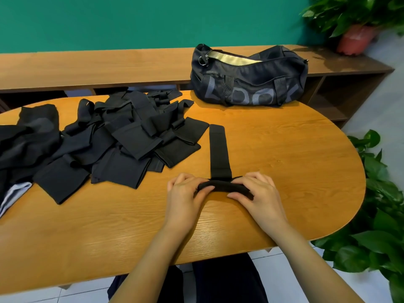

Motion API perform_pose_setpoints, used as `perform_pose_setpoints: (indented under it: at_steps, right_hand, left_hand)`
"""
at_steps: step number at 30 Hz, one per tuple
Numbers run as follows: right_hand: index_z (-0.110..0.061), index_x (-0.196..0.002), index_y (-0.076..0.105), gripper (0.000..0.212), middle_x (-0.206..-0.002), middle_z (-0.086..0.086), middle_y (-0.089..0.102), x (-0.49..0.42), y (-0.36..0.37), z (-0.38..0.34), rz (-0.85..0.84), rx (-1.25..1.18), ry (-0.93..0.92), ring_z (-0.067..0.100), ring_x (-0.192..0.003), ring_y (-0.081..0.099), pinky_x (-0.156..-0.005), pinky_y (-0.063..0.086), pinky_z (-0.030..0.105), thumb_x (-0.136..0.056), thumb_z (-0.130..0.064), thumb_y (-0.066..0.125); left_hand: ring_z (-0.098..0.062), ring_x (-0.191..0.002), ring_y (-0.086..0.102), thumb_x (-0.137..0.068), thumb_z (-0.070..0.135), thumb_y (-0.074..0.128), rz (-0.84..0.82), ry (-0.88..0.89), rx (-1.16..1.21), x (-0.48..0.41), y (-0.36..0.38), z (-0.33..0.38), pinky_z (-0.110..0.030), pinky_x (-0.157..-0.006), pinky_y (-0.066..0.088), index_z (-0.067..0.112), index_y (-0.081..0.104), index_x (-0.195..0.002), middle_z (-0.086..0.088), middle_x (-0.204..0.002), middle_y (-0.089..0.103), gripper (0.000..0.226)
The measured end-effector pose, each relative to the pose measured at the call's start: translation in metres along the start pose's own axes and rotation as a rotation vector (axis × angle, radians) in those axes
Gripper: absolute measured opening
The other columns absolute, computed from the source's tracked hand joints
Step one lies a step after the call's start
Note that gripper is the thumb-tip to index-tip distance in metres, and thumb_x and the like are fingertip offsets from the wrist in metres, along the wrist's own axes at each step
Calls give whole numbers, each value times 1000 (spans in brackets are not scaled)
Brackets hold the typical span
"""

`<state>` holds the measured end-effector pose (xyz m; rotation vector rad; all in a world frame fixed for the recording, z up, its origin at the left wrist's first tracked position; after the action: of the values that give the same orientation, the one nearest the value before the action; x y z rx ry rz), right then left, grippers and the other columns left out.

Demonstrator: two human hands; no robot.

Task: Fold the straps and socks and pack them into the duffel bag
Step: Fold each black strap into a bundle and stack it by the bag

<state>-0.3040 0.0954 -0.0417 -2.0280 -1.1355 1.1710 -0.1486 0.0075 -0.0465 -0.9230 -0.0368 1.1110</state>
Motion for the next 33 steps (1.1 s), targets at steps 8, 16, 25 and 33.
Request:
perform_pose_setpoints:
  at_steps: [8, 16, 25, 33]
  right_hand:
    - [-22, -95, 71, 14, -92, -11, 67, -1, -2, 5, 36, -24, 62, -5, -97, 41, -87, 33, 26, -83, -28, 73]
    - [-22, -106, 65, 27, -96, -17, 63, -2, -3, 8, 25, -42, 94, -10, -99, 38, -94, 35, 29, -81, -30, 75]
    - [-32, -135, 44, 54, -100, -15, 57, 3, 3, 23, -31, -232, 307, 22, -113, 54, -91, 48, 37, -86, -37, 68]
    - [-26, -134, 50, 59, -104, -14, 51, -3, -4, 18, 58, -38, 191, 5, -96, 46, -91, 40, 35, -81, -32, 76]
  left_hand:
    - [-4, -107, 45, -78, 40, 74, -68, -18, -13, 0, 6, -3, -29, -93, 25, 31, 71, -105, 23, -102, 61, 28]
    - [-6, -106, 49, -82, 35, 70, -40, -42, -17, -1, 4, -7, -29, -96, 22, 27, 74, -104, 17, -102, 67, 24]
    - [-6, -95, 45, -89, 40, 63, 36, -148, -28, 1, -4, -13, -26, -96, 22, 28, 63, -103, 16, -81, 54, 18]
    - [-4, -94, 46, -86, 31, 70, 13, -132, -63, 1, -4, -8, -29, -92, 26, 34, 53, -126, 17, -92, 55, 44]
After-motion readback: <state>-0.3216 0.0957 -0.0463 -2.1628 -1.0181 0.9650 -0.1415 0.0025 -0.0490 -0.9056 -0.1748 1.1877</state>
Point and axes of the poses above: each hand's wrist, its own x-axis away from the middle knuckle, its own y-axis out of the palm, z = x × y, the point moved 9 cm from there along -x, towards the middle knuckle
